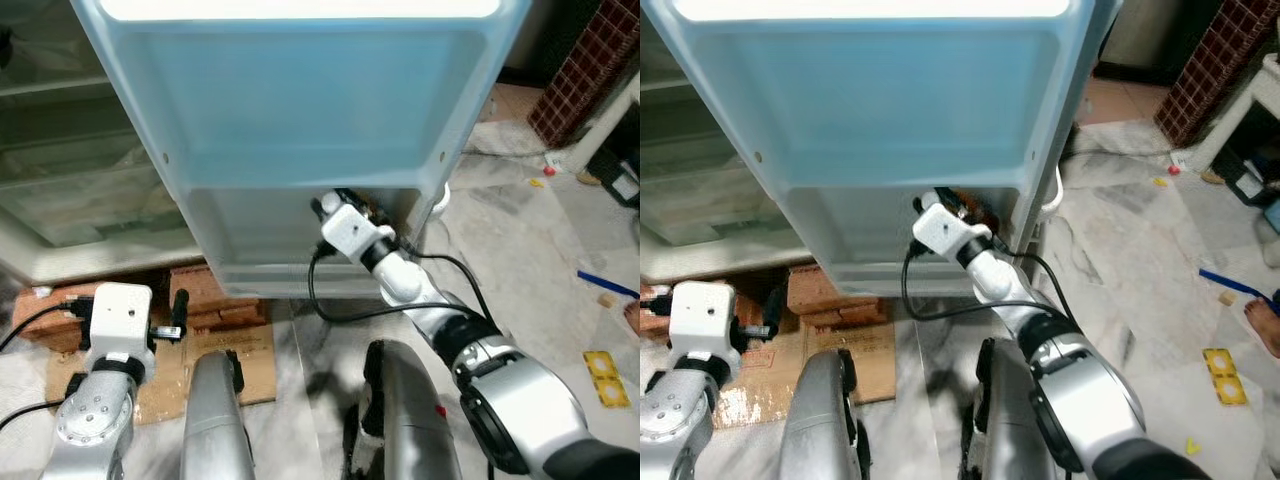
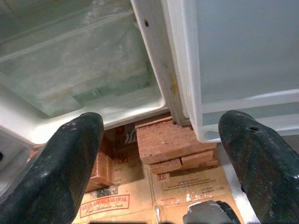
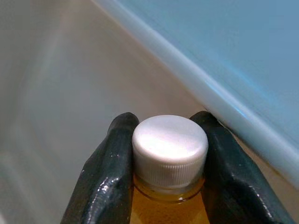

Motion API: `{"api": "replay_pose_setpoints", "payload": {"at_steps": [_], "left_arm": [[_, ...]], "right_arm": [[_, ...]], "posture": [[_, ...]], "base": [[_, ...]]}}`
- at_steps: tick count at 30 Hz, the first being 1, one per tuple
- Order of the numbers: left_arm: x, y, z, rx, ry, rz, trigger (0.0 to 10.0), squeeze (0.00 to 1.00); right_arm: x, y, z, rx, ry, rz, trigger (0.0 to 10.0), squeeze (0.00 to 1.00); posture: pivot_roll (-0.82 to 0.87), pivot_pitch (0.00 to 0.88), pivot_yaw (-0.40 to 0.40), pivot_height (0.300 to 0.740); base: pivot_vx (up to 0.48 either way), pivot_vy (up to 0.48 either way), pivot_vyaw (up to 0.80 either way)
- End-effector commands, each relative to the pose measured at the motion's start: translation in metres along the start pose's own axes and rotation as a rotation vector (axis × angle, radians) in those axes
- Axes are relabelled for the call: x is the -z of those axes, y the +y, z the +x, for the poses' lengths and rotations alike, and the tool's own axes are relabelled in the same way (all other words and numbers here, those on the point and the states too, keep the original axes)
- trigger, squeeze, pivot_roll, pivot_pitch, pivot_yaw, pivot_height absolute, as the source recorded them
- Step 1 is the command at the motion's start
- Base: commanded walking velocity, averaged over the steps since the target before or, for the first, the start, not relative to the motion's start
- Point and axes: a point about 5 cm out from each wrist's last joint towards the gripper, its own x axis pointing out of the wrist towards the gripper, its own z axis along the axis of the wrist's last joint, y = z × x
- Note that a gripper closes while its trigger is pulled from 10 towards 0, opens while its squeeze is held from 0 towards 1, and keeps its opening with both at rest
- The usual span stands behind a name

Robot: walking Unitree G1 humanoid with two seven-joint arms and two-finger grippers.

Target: Restocking fridge

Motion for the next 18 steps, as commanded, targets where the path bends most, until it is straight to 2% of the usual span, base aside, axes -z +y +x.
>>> {"api": "replay_pose_setpoints", "payload": {"at_steps": [1,6,12,13,18], "left_arm": [[0.003,0.0,0.0,-0.012,0.013,0.013,10.0,0.0],[0.003,0.001,0.0,-0.015,0.01,0.012,10.0,0.0],[0.005,0.0,0.0,-0.013,0.014,0.014,10.0,0.0],[0.005,-0.001,0.001,-0.009,0.012,0.014,10.0,0.0],[0.003,-0.001,0.005,-0.007,0.008,0.012,10.0,0.0]], "right_arm": [[0.002,0.011,-0.001,-0.052,0.025,0.01,10.0,0.0],[0.023,0.021,-0.016,-0.085,0.153,0.065,10.0,0.0],[0.038,0.022,-0.024,-0.122,0.268,0.037,10.0,0.0],[0.047,0.022,-0.028,-0.144,0.342,0.001,10.0,0.0],[0.058,0.02,-0.033,-0.137,0.448,0.042,10.0,0.0]], "posture": [[0.2,0.169,-0.016,0.568],[0.21,0.168,-0.018,0.568],[0.2,0.163,-0.016,0.568],[0.2,0.16,-0.016,0.568],[0.19,0.155,-0.016,0.568]], "base": [[0.0,0.0,0.0],[0.0,0.0,0.0],[0.0,0.0,0.0],[0.0,0.0,0.0],[0.0,0.0,0.0]]}}
